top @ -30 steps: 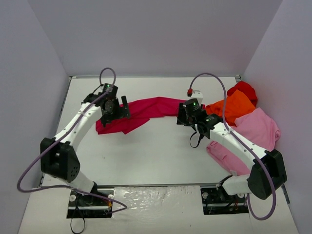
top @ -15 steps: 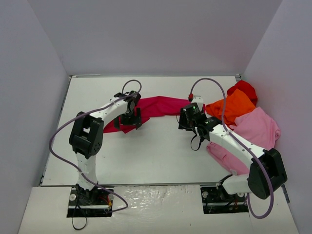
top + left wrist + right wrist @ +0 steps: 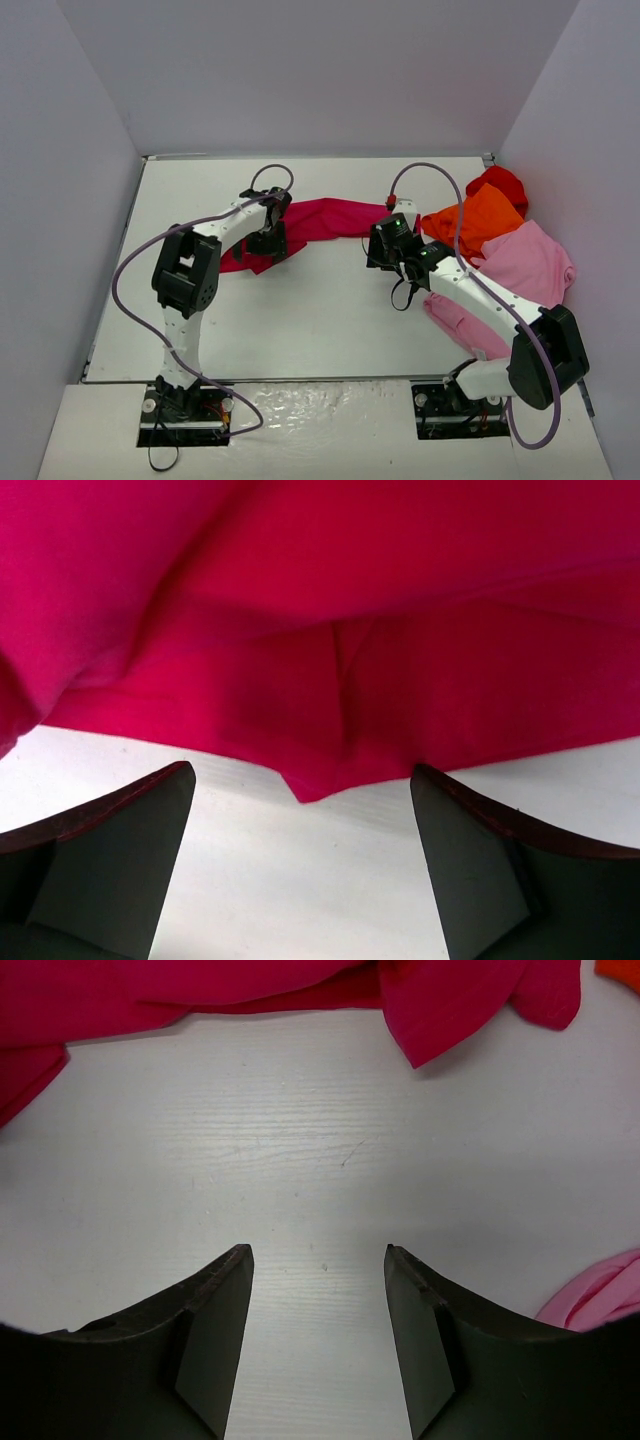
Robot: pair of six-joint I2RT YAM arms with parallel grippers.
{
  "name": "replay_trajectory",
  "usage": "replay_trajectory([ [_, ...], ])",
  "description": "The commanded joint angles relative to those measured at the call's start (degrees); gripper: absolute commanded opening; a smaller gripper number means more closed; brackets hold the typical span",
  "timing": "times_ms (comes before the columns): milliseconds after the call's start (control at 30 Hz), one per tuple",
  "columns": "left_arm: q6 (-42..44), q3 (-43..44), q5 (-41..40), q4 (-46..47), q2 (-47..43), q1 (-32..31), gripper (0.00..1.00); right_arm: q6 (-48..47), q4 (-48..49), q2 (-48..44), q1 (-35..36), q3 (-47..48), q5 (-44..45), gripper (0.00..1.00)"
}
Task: Fold and stack the t-shirts
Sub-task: Flatten out the tshirt
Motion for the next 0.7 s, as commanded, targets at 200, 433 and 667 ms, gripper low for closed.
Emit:
replay_trajectory([
  [200, 0.3, 3.9, -5.3, -2.2, 0.2, 0.2, 0.59, 0.9, 1.6, -1.9, 0.2, -1.2, -0.5, 0.51],
  [433, 0.8, 3.6, -6.1, -3.3, -1.7, 0.2, 0.51, 1.0, 1.7, -1.2, 0.2, -1.3, -0.9, 0.5],
  [667, 0.5, 2.8, -6.1, -4.0, -2.3, 0.6, 0.52, 0.8, 1.7, -1.2, 0.2, -1.5, -1.2, 0.5],
])
